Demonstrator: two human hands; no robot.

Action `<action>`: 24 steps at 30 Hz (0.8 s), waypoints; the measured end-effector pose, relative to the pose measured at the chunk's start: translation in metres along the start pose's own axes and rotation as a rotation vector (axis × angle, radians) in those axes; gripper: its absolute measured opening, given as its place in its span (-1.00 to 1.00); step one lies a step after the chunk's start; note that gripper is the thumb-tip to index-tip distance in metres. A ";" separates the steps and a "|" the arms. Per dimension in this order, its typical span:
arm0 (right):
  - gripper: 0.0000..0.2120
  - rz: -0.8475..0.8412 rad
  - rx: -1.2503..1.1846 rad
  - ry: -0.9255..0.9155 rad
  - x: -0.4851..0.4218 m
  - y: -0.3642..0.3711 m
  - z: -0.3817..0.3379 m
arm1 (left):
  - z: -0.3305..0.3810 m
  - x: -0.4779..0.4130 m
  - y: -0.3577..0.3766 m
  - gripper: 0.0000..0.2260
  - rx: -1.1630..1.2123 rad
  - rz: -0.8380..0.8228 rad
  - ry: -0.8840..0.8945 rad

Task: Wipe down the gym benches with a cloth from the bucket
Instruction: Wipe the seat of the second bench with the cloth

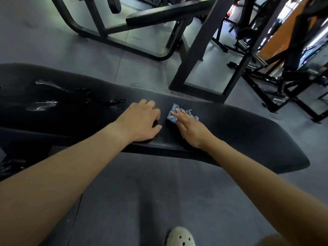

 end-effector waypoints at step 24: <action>-0.58 0.062 -0.114 0.095 -0.068 -0.019 0.011 | -0.027 -0.021 0.011 -0.58 0.157 0.058 0.094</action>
Point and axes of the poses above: each hand's wrist, its own x-axis away from the middle knuckle, its own y-axis out of the palm, z = x × y, the point moved 8 cm from there along -x, towards the middle knuckle, and after that the axes turned 12 degrees about y, right-handed, at the moved point
